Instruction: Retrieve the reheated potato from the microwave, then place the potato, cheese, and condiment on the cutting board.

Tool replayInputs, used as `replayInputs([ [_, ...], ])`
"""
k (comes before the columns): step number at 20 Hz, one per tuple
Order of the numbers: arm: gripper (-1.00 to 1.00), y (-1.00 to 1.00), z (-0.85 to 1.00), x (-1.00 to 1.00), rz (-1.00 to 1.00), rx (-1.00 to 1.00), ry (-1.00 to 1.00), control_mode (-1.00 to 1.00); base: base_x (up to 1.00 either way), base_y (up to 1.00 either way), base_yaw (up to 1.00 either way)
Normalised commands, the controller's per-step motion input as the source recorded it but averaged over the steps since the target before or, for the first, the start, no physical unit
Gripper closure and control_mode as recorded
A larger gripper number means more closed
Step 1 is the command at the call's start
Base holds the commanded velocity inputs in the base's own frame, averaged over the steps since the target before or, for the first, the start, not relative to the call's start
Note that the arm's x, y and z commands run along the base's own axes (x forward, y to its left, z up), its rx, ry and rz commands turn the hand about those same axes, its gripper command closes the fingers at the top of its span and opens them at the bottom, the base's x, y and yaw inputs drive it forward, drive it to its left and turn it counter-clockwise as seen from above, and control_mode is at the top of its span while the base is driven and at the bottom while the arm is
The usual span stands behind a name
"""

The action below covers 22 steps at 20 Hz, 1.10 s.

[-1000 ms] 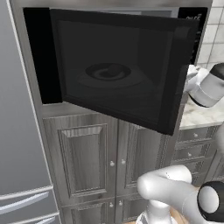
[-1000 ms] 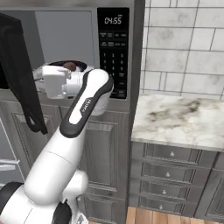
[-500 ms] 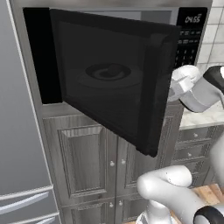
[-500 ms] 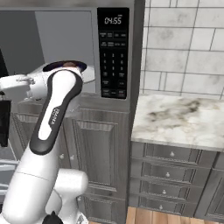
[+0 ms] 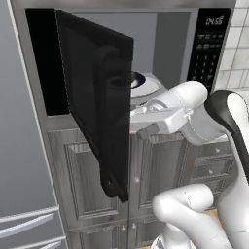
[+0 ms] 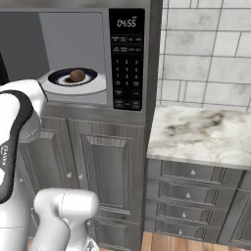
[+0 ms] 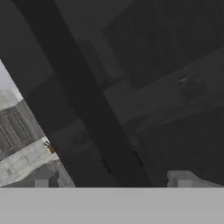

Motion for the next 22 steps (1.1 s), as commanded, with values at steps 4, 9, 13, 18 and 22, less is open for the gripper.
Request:
replayInputs([
  [4,-1.0,0.49,0.05,-0.16,-0.15,0.02,-0.13,-1.0,0.0,0.0,0.0],
  [9,-1.0,-0.83,0.23,0.17,-0.28,-0.1,-0.04,-1.0,0.0,0.0,0.0],
  [13,-1.0,-0.94,0.18,0.21,-0.36,-0.18,-0.02,-1.0,0.0,0.0,0.0],
  [18,-1.0,-0.52,0.35,0.38,-0.39,-0.27,-0.02,-1.0,0.0,0.0,0.0],
  [22,-1.0,-0.18,0.45,0.35,-0.42,-0.36,-0.06,-1.0,0.0,0.0,0.0],
])
